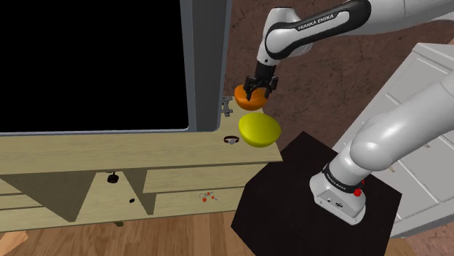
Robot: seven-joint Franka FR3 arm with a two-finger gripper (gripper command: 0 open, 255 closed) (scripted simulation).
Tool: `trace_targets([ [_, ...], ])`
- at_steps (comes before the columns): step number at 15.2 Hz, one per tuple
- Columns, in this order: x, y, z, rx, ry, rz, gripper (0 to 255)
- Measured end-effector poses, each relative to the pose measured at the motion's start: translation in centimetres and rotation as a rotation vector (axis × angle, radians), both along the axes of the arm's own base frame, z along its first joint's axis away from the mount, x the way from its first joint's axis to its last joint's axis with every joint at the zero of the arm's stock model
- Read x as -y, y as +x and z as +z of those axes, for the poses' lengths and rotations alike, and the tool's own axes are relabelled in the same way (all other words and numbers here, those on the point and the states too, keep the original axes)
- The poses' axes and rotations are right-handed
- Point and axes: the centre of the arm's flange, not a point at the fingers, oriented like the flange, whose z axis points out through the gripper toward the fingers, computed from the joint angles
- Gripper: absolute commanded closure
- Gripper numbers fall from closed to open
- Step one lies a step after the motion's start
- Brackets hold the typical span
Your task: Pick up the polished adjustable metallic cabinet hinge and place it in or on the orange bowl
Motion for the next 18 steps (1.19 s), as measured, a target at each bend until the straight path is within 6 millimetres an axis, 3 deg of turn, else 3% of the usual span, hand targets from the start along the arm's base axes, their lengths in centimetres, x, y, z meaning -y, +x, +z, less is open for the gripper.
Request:
trace_targets([
  [10,1.0,9.0,-8.0,0.033,-0.036,-0.094,0],
  [16,1.9,15.6,-13.1,0.053,-0.057,-0.149,0],
  [18,1.3,17.4,-13.8,0.076,-0.060,-0.155,0],
])
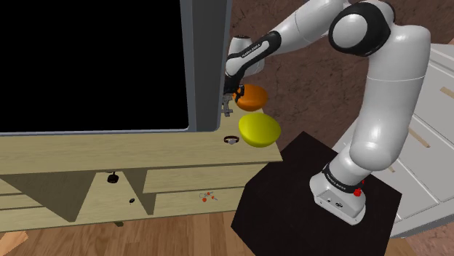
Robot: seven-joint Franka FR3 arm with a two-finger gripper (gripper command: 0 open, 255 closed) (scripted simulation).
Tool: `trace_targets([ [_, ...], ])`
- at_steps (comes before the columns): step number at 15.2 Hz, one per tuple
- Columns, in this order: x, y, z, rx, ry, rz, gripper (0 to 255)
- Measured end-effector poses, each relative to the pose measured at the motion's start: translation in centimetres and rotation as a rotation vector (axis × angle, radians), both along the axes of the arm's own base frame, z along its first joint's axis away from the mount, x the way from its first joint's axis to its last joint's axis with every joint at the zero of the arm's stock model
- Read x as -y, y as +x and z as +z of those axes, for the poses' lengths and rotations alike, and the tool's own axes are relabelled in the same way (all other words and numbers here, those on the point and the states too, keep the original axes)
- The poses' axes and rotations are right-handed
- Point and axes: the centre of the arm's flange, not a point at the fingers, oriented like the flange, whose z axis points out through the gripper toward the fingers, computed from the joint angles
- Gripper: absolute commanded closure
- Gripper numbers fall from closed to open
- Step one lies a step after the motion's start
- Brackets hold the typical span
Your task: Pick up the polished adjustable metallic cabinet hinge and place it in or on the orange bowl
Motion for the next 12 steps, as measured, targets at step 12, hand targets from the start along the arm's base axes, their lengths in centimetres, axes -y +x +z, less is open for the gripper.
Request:
trace_targets([
  [12,1.0,4.4,-4.1,0.110,-0.035,-0.009,0],
])
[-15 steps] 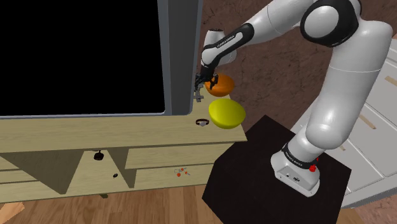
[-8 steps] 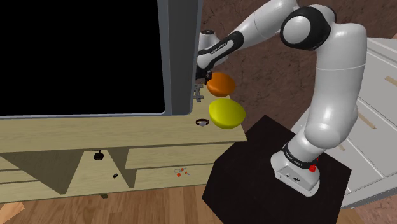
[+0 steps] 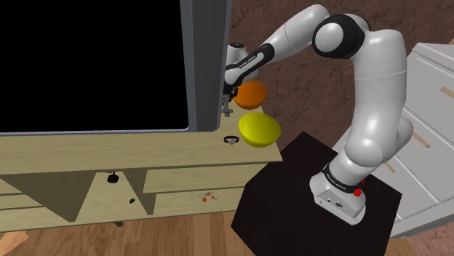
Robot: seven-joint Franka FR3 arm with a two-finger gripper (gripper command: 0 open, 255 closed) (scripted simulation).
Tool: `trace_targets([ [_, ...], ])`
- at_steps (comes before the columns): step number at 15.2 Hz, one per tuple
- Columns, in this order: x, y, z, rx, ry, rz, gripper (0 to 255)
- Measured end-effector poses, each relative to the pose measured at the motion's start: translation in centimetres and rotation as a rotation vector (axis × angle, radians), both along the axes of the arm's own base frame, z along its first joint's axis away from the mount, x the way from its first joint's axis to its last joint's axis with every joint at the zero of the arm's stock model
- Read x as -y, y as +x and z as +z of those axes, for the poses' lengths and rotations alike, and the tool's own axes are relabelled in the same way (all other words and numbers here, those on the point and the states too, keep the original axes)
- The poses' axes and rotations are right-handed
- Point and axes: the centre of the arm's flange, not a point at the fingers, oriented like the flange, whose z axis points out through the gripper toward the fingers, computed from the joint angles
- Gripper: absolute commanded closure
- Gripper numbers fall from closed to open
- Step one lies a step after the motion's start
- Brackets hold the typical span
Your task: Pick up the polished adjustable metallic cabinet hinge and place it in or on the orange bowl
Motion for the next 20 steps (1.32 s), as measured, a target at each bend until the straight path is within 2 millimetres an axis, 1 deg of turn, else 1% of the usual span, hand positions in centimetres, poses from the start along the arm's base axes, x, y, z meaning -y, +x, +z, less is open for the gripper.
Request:
trace_targets([
  [1,-0.1,-0.6,-0.8,-0.029,0.012,-0.018,0],
  [2,-0.1,-0.6,-1.8,-0.065,0.017,-0.024,0],
  [4,0.1,-0.9,-2.7,-0.097,0.022,-0.030,0],
  [5,0.1,-1.0,-2.8,-0.103,0.024,-0.029,0],
  [6,0.0,-1.2,-2.8,-0.106,0.025,-0.028,255],
  [8,0.4,-1.5,-2.9,-0.113,0.023,-0.034,255],
  [16,0.4,-1.5,-2.9,-0.115,0.023,-0.034,255],
  [18,0.3,-1.4,-2.5,-0.116,0.024,-0.034,255],
  [20,0.4,-1.5,-1.6,-0.116,0.024,-0.033,255],
])
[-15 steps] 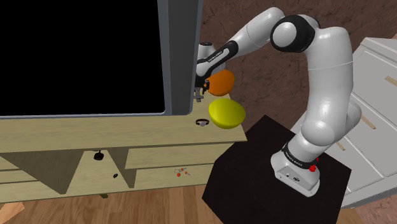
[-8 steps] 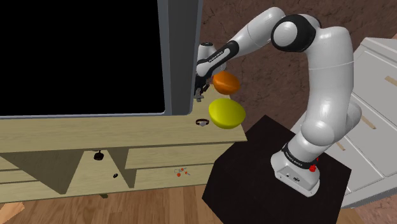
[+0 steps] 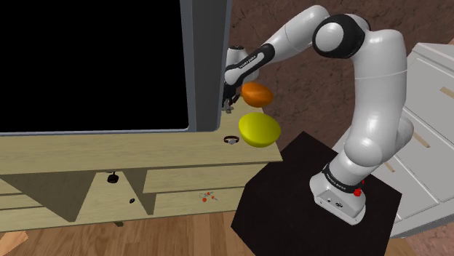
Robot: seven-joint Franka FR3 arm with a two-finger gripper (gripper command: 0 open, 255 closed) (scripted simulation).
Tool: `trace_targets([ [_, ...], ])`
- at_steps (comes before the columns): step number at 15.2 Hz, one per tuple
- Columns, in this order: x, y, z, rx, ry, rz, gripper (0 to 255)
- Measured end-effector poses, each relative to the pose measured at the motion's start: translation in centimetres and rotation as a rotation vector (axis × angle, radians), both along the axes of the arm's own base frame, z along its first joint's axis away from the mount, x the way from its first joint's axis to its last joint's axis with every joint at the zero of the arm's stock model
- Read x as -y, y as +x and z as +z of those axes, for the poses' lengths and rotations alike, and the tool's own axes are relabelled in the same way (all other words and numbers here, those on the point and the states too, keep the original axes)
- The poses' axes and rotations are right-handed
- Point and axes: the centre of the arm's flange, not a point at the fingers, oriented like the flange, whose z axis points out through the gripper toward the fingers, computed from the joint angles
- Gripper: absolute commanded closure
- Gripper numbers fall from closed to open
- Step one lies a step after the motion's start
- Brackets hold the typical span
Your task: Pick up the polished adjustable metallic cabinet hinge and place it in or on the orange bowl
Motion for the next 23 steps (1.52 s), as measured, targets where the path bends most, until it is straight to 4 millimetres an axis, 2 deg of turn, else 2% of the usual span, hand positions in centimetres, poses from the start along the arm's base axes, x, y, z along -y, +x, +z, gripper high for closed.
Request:
trace_targets([
  [23,0.1,0.1,12.1,0.000,0.000,0.000,255],
])
